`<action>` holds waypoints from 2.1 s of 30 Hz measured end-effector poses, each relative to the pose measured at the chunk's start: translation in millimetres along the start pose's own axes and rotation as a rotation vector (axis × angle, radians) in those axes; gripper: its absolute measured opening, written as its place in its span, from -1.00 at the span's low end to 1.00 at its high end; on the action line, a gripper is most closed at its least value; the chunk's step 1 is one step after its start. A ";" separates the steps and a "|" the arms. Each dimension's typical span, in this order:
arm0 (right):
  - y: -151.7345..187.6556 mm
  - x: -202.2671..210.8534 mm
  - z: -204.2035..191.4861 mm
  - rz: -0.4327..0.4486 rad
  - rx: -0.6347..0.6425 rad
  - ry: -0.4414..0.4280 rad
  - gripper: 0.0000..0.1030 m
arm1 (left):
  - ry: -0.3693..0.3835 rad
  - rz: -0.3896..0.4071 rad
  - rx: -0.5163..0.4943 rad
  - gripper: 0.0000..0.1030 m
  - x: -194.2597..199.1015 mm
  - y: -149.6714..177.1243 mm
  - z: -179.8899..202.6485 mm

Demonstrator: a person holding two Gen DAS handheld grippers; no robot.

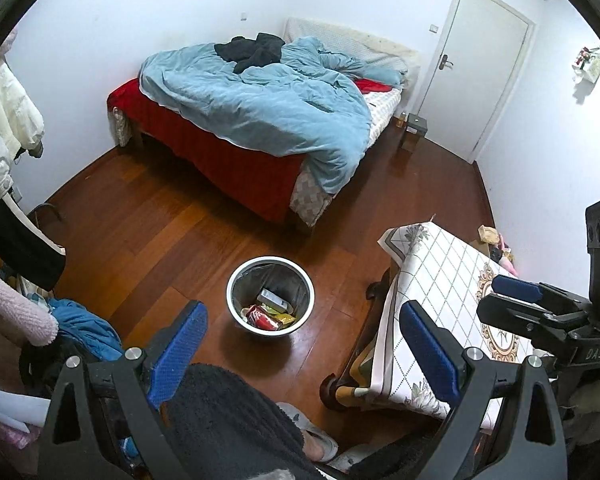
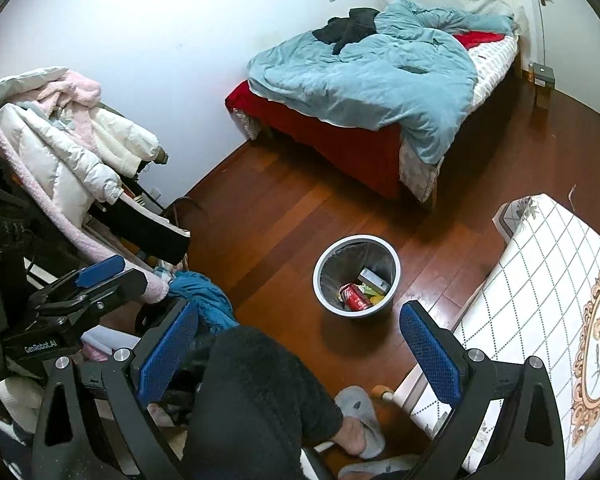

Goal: Collect trash

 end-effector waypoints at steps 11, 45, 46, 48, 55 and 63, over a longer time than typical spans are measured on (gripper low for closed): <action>8.2 -0.2 -8.3 -0.024 0.007 -0.026 0.98 | 0.002 0.002 0.017 0.90 7.4 5.5 -0.7; 10.3 10.5 -16.1 -0.026 0.015 -0.048 1.00 | 0.050 0.007 -0.003 1.00 18.6 5.4 16.9; 10.3 10.8 -16.7 -0.027 0.015 -0.048 1.00 | 0.050 0.008 -0.004 1.00 19.1 5.1 17.3; 10.5 10.9 -17.4 -0.028 0.016 -0.050 1.00 | 0.048 0.009 -0.005 1.00 19.8 5.0 17.6; 11.4 8.7 -21.6 -0.031 0.017 -0.056 1.00 | 0.051 0.010 -0.003 1.00 21.6 4.3 17.6; 11.1 4.8 -26.2 -0.043 0.027 -0.065 1.00 | 0.048 0.011 -0.002 1.00 22.0 4.8 15.5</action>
Point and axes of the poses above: each gripper's, at about its wrist camera, not at the fingertips, and x roughly against the way its jaws point, z to its right, y to its underside, the point moved 10 cm from there along -x, roughly the way its jaws point, and after that the axes turned 2 degrees about x, right-handed, at the moved point
